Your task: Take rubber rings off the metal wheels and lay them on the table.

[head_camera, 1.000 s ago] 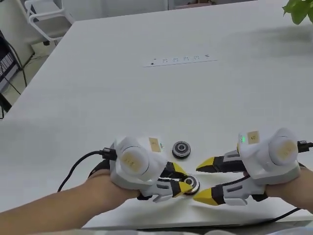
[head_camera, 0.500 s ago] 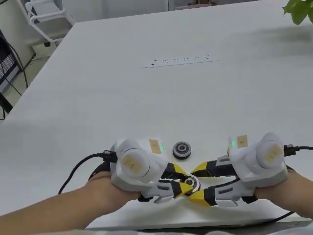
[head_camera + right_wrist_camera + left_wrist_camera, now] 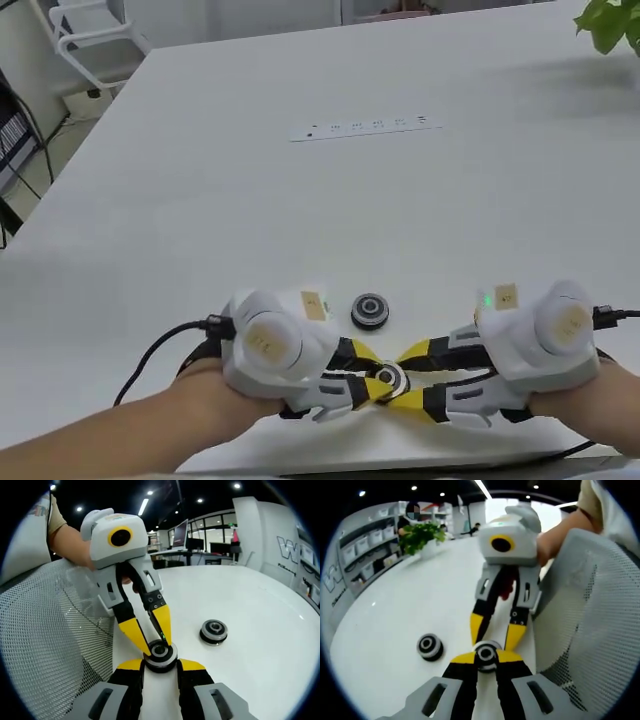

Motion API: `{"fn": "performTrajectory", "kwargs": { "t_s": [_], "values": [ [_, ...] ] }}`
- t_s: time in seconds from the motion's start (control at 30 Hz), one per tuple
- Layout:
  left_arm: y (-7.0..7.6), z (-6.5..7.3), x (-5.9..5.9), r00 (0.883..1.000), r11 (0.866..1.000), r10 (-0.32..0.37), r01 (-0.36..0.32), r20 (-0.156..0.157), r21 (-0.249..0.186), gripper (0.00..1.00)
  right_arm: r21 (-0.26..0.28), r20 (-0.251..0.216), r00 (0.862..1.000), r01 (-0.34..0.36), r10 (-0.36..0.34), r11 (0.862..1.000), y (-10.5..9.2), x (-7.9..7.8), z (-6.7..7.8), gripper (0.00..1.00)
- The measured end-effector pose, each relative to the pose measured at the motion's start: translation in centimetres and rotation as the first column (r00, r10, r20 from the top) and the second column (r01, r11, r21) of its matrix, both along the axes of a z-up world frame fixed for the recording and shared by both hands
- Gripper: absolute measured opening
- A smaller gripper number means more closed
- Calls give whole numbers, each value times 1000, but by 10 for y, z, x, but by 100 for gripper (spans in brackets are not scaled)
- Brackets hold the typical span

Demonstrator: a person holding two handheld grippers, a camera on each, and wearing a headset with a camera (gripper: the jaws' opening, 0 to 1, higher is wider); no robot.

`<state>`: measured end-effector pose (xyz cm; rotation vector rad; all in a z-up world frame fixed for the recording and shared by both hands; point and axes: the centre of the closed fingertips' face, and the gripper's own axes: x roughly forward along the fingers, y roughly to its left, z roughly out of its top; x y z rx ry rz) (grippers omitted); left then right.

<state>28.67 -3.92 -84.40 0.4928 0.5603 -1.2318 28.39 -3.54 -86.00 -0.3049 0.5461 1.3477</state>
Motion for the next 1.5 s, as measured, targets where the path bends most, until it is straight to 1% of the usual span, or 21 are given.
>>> {"fn": "performTrajectory", "kwargs": {
  "t_s": [0.23,0.43,0.67,0.87,0.93,1.17,1.23,1.37,1.5],
  "values": [
    [0,0,0,1000,1000,1,-1,0,-1,14,19,-17,1000,23,-23,1000,-3,0,1,22],
    [0,0,0,1000,1000,3,-3,1,0,14,39,-37,998,46,-44,998,-3,-2,4,20],
    [0,0,0,1000,1000,4,-4,0,-1,14,48,-54,997,57,-55,997,-7,-5,5,13],
    [1,0,1,1000,1000,6,-6,0,-1,14,50,-69,996,63,-59,997,-9,-4,3,9],
    [1,0,0,1000,1000,7,-7,1,0,14,52,-82,994,71,-67,996,-9,-4,2,6],
    [1,0,0,1000,1000,8,-8,4,3,14,60,-114,990,90,-83,994,-9,-4,2,2],
    [1,0,0,1000,1000,8,-8,4,4,14,66,-133,986,111,-102,992,-10,-2,2,0],
    [1,0,0,1000,1000,7,-7,6,6,14,75,-161,979,135,-121,988,-11,-3,3,0],
    [1,0,0,1000,1000,8,-8,8,11,14,87,-215,964,177,-155,980,-12,-1,4,0]
  ]
}}
